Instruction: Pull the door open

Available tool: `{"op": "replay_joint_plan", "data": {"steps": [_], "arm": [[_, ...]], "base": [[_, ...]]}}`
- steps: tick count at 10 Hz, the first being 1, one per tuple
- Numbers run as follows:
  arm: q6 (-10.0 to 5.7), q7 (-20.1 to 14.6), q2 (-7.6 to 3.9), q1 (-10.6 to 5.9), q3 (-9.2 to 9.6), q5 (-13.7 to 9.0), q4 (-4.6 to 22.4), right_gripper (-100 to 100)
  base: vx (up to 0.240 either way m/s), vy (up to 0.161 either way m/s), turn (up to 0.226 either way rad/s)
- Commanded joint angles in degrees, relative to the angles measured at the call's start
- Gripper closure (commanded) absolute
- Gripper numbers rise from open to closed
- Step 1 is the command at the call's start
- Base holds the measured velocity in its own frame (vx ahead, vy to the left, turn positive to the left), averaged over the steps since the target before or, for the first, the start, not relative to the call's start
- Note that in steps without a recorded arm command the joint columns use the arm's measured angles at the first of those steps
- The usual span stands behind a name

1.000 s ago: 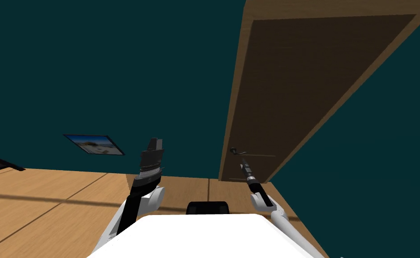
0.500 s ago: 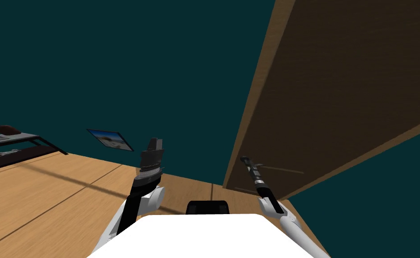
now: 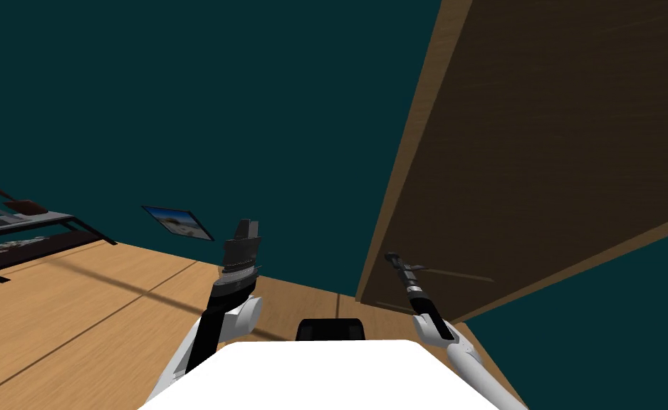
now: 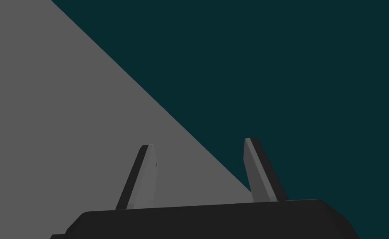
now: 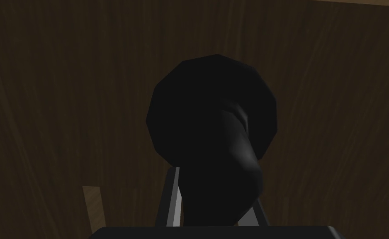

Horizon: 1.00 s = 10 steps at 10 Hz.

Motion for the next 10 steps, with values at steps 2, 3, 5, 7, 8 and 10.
{"op": "replay_joint_plan", "data": {"steps": [2,3,5,7,8,10], "arm": [[-0.07,0.11,0.0,0.03,0.04,0.06,-0.02,100],[-0.07,0.11,0.0,0.03,0.04,0.06,-0.02,100],[-1.17,-0.92,-1.3,1.2,1.47,-0.05,-0.49,100],[-2.35,-1.89,-2.62,2.29,2.84,-0.14,-1.03,100],[-3.0,-2.41,-3.34,2.88,3.58,-0.19,-1.32,100],[-4.24,-3.42,-4.72,4.03,5.02,-0.28,-1.89,100]], "base": [[-0.01,0.0,0.001],[0.0,0.0,0.0],[-0.158,-0.037,0.11],[-0.184,-0.051,0.129],[-0.205,-0.074,0.15],[-0.217,-0.076,0.132]]}}
